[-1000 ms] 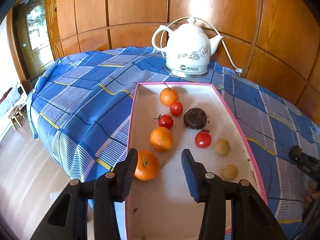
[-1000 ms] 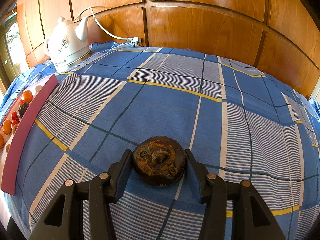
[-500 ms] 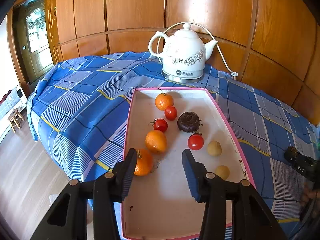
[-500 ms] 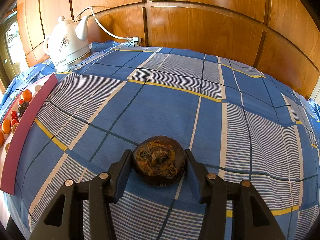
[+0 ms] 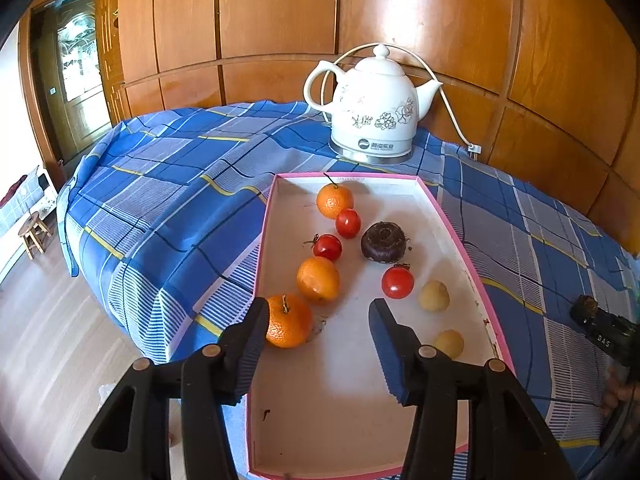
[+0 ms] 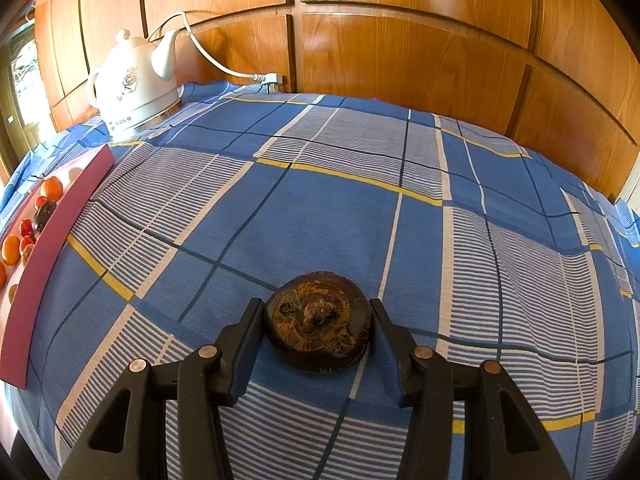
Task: Organize fruits
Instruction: 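Carry the dark brown fruit into the tray and open the right gripper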
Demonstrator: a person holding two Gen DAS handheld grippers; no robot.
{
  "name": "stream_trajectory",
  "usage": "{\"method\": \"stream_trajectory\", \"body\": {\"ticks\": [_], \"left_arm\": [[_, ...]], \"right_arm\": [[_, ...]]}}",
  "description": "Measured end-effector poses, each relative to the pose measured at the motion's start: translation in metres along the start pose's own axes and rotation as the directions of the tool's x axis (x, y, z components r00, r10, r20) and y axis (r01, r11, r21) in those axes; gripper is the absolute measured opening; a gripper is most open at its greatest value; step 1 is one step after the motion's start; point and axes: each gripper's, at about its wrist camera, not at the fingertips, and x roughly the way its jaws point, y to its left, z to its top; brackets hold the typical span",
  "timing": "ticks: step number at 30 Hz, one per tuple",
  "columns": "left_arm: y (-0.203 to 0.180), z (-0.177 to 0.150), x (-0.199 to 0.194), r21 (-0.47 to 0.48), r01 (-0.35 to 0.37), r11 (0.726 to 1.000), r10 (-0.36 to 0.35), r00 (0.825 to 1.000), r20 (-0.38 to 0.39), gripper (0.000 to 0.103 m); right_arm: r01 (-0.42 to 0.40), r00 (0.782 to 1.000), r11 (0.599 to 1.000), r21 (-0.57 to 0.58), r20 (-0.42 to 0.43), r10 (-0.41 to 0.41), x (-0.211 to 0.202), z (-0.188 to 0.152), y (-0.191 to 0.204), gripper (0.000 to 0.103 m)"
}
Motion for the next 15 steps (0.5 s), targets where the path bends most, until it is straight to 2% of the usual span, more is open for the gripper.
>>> {"method": "stream_trajectory", "body": {"ticks": [11,15], "left_arm": [[0.013,0.003,0.002,-0.027,-0.035,0.999,0.036,0.999,0.005,0.056],[0.024,0.007,0.001,-0.053,-0.055,0.997,0.056,0.998,0.017,0.056]], "right_arm": [[0.029,0.999,0.999,-0.019,-0.039,-0.03,-0.007,0.011,0.009,0.051],[-0.06,0.998,0.997,-0.049,0.026,0.061,-0.038,0.021,0.028,0.051]]}}
